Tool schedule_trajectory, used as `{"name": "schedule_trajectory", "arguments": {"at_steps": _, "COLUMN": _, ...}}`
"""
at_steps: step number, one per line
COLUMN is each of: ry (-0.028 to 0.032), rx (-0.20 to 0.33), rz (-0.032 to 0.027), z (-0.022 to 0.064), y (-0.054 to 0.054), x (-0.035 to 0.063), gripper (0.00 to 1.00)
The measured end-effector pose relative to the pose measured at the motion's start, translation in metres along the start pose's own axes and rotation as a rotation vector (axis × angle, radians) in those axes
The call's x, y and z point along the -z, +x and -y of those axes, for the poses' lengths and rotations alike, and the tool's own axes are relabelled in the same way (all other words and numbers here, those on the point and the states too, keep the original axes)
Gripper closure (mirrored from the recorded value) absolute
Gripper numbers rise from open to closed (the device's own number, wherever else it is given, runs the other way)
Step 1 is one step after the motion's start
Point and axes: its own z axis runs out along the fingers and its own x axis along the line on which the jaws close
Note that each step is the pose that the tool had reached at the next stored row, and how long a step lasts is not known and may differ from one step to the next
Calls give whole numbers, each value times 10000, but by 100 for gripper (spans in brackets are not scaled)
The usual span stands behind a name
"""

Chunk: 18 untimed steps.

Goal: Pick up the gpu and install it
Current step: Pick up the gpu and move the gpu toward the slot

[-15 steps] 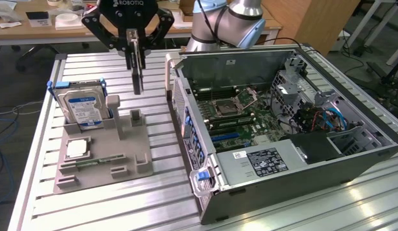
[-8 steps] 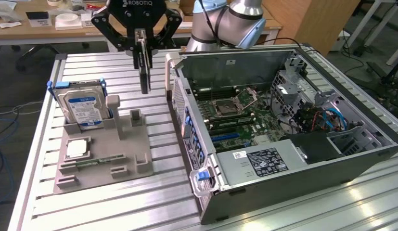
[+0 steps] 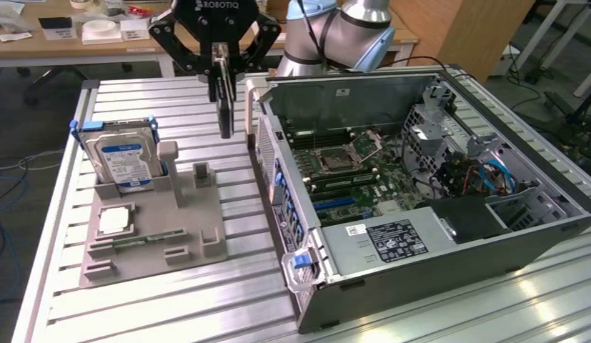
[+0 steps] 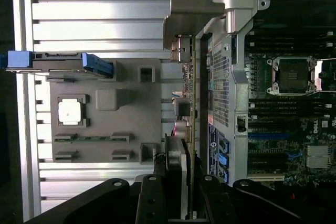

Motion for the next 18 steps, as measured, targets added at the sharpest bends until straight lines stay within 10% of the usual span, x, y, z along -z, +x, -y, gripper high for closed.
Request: {"name": "schedule_trajectory", "arguments": {"at_steps": 18, "ry": 0, "rx": 0, "rz": 1, "z": -7, "y": -260, "x": -13, "gripper": 72}}
